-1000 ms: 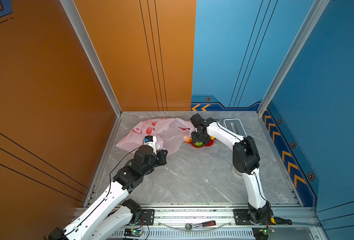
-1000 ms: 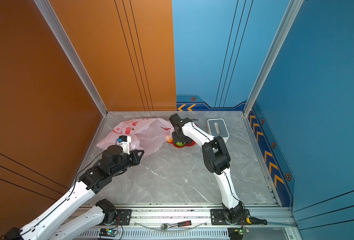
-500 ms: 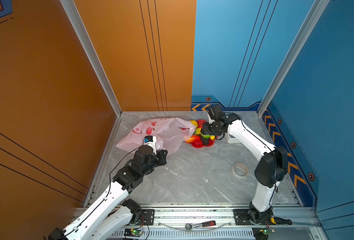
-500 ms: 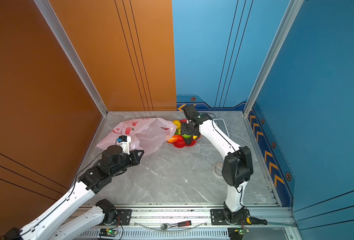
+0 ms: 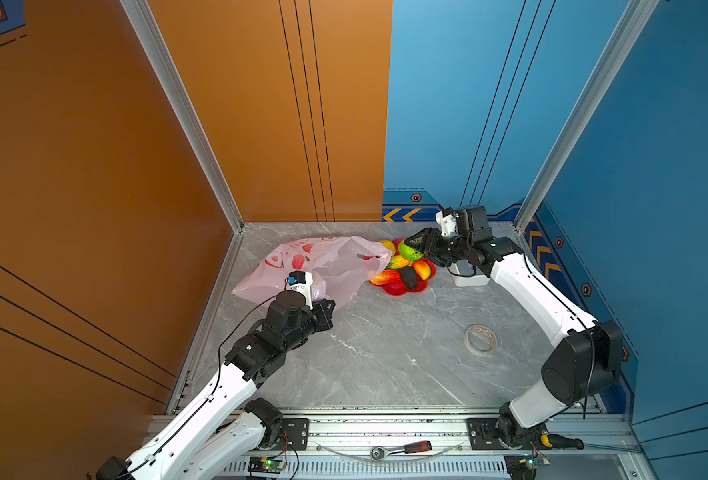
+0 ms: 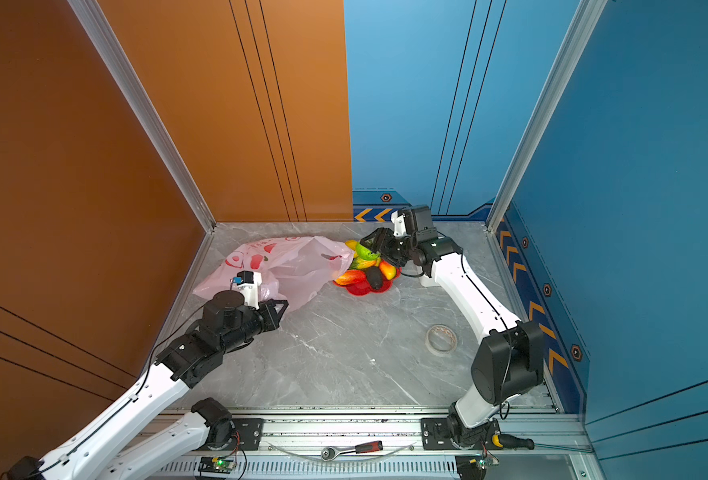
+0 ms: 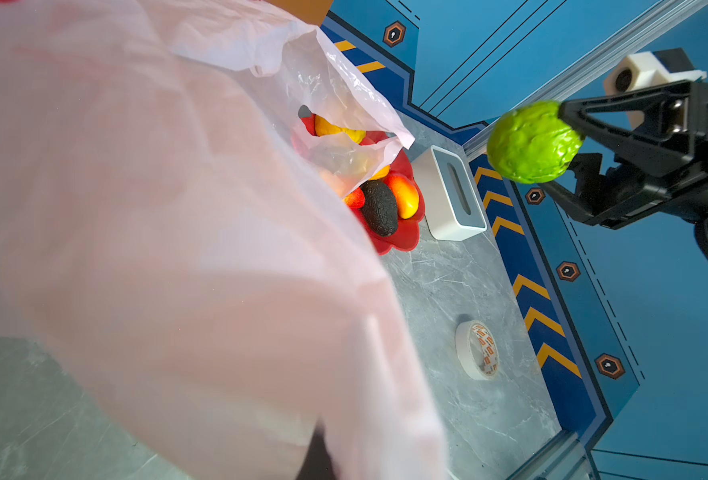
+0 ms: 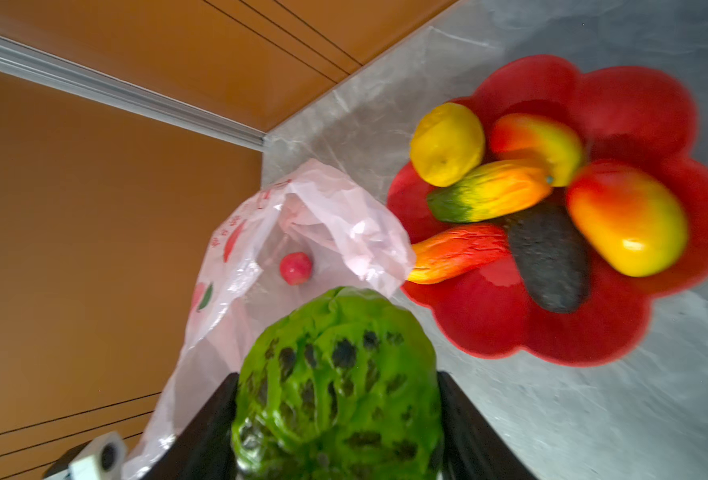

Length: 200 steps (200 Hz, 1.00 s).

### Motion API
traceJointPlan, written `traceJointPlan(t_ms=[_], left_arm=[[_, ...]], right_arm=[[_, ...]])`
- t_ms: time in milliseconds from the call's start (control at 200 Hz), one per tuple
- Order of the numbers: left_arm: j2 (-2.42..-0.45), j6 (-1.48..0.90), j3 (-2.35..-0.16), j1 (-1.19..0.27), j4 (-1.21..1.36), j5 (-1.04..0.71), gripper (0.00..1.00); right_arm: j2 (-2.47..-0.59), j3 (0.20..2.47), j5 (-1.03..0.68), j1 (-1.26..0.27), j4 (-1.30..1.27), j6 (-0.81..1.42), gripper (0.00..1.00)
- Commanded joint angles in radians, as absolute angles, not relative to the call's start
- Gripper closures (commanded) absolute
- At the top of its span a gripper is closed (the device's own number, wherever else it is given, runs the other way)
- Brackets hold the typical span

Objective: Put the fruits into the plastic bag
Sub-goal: 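Carry the green fruit into the bag mouth held by the left gripper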

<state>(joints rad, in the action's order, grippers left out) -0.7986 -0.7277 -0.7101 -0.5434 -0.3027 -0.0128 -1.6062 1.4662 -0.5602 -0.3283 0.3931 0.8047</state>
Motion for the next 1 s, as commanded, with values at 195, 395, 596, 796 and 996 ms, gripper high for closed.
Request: traceJointPlan(t_ms=[195,395,596,796,996], left_arm=[[-0.797,-0.732,-0.713,-0.540,-0.287,-0.035,1.00],[-0.797,-0.733,-0.713,-0.541,-0.285,-0.035,1.00],[-0.797,-0.733,-0.713,-0.543,-0.285,-0.038,1.00],[-0.790,-0.736,-0.712,-0.545,-0.285,-0.037,1.00],[-0.779,-0.739,-0.703,-0.546,-0.285,-0.035,1.00]], right_arm=[[-1.635,1.366,-0.778,-0.366,-0.049,1.142,0.37],[-1.720,1.423,-0.727,-0.479,0.074,1.030,0.37],[-1.857,1.527,-0.654,-0.575,0.163,0.958,0.37],[-2.028,1.696,-0.605,-0.634,0.248,0.913,0.37],[-2.169,1.823,-0.569,-0.662,0.295,0.900,0.37]])
